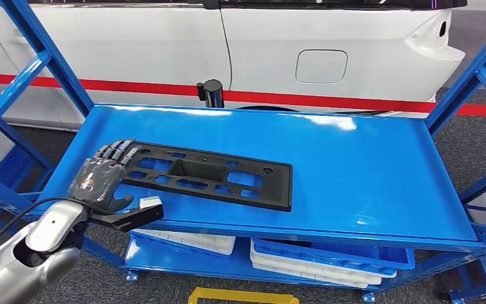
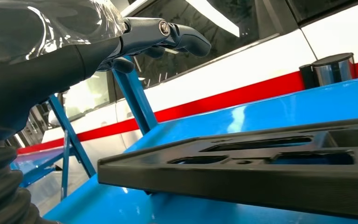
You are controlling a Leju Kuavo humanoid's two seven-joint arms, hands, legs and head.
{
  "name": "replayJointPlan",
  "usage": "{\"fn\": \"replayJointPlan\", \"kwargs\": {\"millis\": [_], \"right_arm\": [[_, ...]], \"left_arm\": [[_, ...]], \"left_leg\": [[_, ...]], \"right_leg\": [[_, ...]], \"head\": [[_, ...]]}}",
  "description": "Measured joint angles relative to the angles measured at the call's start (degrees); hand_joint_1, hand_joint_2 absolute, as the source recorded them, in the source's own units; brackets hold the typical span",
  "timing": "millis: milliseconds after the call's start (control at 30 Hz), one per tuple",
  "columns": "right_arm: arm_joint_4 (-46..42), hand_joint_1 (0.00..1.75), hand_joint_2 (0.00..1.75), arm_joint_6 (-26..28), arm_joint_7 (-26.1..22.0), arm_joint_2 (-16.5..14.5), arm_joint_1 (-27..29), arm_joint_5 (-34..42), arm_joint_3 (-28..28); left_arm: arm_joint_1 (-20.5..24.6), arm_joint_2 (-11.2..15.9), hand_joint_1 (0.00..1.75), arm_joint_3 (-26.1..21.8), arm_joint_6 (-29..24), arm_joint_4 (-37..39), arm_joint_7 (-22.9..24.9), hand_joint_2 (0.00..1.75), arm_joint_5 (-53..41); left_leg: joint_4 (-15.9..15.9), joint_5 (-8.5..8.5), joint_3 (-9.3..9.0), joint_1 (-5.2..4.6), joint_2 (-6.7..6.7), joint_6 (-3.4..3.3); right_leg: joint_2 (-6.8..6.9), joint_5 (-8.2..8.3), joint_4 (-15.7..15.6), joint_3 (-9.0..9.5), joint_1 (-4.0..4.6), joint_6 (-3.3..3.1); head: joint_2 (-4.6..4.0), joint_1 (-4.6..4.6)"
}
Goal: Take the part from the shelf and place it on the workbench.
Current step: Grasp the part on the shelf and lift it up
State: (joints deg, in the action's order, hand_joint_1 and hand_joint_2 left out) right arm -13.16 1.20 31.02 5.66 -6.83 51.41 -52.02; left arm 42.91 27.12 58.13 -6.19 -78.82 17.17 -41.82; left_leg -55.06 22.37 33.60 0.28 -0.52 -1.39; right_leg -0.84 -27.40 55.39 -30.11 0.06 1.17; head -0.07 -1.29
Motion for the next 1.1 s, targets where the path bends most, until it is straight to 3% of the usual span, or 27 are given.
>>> {"fn": "replayJointPlan", "kwargs": {"millis": [567,1100], "right_arm": [[0.0,0.0,0.0,0.0,0.0,0.0,0.0,0.05,-0.32],[0.0,0.0,0.0,0.0,0.0,0.0,0.0,0.13,-0.78]], "left_arm": [[-0.18,-2.09,0.0,0.12,-0.48,3.16,-0.39,1.75,1.79],[-1.01,-2.36,0.0,0.14,-1.01,5.17,-0.45,1.75,2.14]], "left_leg": [[0.0,0.0,0.0,0.0,0.0,0.0],[0.0,0.0,0.0,0.0,0.0,0.0]], "right_leg": [[0.0,0.0,0.0,0.02,0.0,0.0],[0.0,0.0,0.0,0.03,0.0,0.0]], "head": [[0.0,0.0],[0.0,0.0]]}}
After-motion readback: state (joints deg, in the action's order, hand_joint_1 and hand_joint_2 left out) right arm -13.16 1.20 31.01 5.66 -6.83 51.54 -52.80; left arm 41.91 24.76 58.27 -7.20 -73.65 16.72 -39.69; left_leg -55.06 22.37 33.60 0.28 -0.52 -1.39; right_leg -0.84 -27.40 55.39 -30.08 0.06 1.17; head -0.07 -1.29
